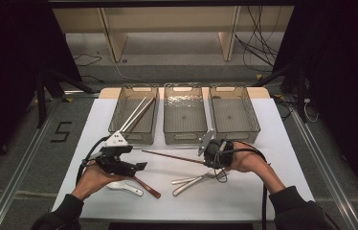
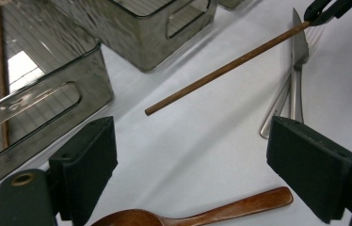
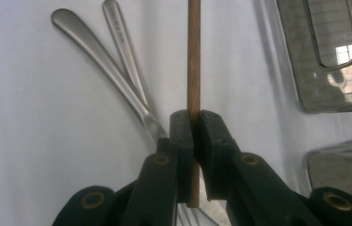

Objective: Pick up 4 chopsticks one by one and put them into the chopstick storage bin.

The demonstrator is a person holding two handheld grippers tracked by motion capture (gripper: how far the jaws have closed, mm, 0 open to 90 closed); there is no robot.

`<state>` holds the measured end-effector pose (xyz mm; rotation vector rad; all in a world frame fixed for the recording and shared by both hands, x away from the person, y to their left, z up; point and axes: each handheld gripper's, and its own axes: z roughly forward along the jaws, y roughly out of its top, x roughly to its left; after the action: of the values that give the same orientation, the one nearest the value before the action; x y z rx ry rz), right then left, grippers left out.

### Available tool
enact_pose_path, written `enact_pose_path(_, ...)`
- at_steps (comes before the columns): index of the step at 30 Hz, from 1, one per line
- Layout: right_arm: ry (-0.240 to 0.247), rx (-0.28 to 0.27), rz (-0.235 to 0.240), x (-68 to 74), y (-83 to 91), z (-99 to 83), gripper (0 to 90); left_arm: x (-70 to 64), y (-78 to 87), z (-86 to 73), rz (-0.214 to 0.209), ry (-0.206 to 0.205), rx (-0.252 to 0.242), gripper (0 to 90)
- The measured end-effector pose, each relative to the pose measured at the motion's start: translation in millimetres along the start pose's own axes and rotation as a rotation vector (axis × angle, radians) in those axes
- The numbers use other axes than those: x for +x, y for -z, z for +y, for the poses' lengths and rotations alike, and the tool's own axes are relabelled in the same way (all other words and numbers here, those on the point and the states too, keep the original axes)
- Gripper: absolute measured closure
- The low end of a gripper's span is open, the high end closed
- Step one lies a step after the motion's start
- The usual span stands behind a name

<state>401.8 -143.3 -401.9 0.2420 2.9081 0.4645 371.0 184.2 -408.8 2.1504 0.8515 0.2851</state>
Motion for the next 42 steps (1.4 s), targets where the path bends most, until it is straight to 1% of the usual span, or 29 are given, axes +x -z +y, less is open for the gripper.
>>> enact_pose_path(1, 0.007, -0.001, 0.005, 0.7, 0.8, -0.3, 85.0, -1.8, -1.0, 2.0, 0.000, -0.011, 0.006, 16.0)
enact_pose_path(3, 0.013, 0.000, -0.001, 2.6, 2.1, -0.9, 85.1, -3.4, -1.6, 5.4, -0.009, -0.029, 0.023, 16.1)
enact_pose_path(4, 0.009, 0.002, 0.002, 3.8, 3.1, -0.8, 85.0, -4.9, -2.2, 8.0, -0.014, -0.045, 0.034, 16.1)
enact_pose_path(5, 0.016, -0.002, 0.000, 4.6, 4.2, -1.2, 85.0, -6.5, -2.9, 10.3, -0.014, -0.058, 0.037, 16.1)
enact_pose_path(6, 0.012, -0.003, 0.008, 5.9, 4.7, -1.3, 85.0, -7.8, -3.8, 12.6, -0.010, -0.072, 0.037, 16.4)
enact_pose_path(7, 0.020, -0.001, 0.000, 6.8, 5.2, -1.4, 85.0, -8.5, -4.4, 14.6, -0.009, -0.080, 0.041, 16.9)
enact_pose_path(8, 0.015, 0.000, 0.002, 7.9, 5.5, -1.4, 85.0, -9.5, -5.6, 18.4, -0.015, -0.094, 0.051, 17.5)
enact_pose_path(10, 0.027, 0.000, 0.002, 10.0, 5.8, -1.2, 85.0, -11.8, -7.8, 23.7, -0.023, -0.122, 0.068, 18.6)
enact_pose_path(12, 0.030, 0.005, 0.001, 12.4, 6.6, -0.5, 85.0, -15.1, -11.1, 29.2, -0.028, -0.150, 0.093, 18.9)
enact_pose_path(13, 0.035, 0.007, 0.008, 13.0, 7.1, -0.2, 85.0, -16.9, -12.9, 31.5, -0.027, -0.168, 0.109, 19.3)
enact_pose_path(14, 0.043, 0.006, 0.007, 13.5, 7.0, -0.1, 85.0, -18.2, -14.7, 33.1, -0.032, -0.195, 0.130, 20.4)
enact_pose_path(15, 0.038, 0.009, 0.004, 14.3, 7.0, 0.0, 85.0, -19.7, -16.9, 34.4, -0.036, -0.217, 0.153, 21.0)
enact_pose_path(17, 0.046, 0.011, 0.003, 14.9, 6.9, 0.1, 85.0, -22.5, -21.7, 35.6, -0.038, -0.249, 0.188, 22.1)
enact_pose_path(18, 0.049, 0.013, 0.006, 15.4, 7.0, 0.2, 85.0, -24.2, -24.4, 35.6, -0.040, -0.256, 0.200, 23.1)
enact_pose_path(20, 0.052, 0.013, 0.006, 16.7, 7.2, 0.8, 85.0, -25.9, -28.2, 36.2, -0.044, -0.289, 0.235, 24.8)
enact_pose_path(22, 0.058, 0.012, 0.005, 18.2, 7.3, 1.9, 85.0, -27.7, -31.5, 36.9, -0.056, -0.295, 0.250, 26.9)
enact_pose_path(24, 0.063, 0.015, 0.005, 19.9, 7.8, 3.3, 85.0, -29.4, -33.4, 37.9, -0.069, -0.318, 0.277, 29.8)
enact_pose_path(27, 0.081, 0.011, 0.009, 22.1, 7.9, 5.4, 85.0, -32.5, -36.7, 39.3, -0.081, -0.342, 0.297, 34.2)
enact_pose_path(28, 0.079, 0.015, 0.011, 23.1, 8.3, 6.2, 85.0, -33.3, -37.6, 39.9, -0.087, -0.345, 0.303, 35.8)
enact_pose_path(30, 0.091, 0.013, 0.010, 24.0, 8.0, 7.1, 85.0, -34.4, -38.7, 40.7, -0.096, -0.366, 0.322, 39.4)
enact_pose_path(33, 0.091, 0.015, 0.012, 25.3, 7.8, 8.2, 85.0, -36.1, -40.7, 41.0, -0.111, -0.372, 0.334, 44.3)
enact_pose_path(35, 0.102, 0.014, 0.015, 25.3, 7.7, 8.4, 85.0, -36.6, -42.2, 41.5, -0.110, -0.386, 0.350, 46.9)
enact_pose_path(37, 0.099, 0.010, 0.014, 26.6, 7.5, 8.9, 85.0, -37.6, -44.6, 40.8, -0.121, -0.387, 0.356, 50.6)
enact_pose_path(41, 0.106, 0.006, 0.021, 27.4, 7.9, 9.3, 85.0, -39.6, -46.7, 40.3, -0.130, -0.418, 0.382, 56.4)
enact_pose_path(42, 0.109, 0.007, 0.022, 27.6, 8.0, 9.4, 85.0, -40.2, -47.0, 40.3, -0.127, -0.423, 0.386, 57.6)
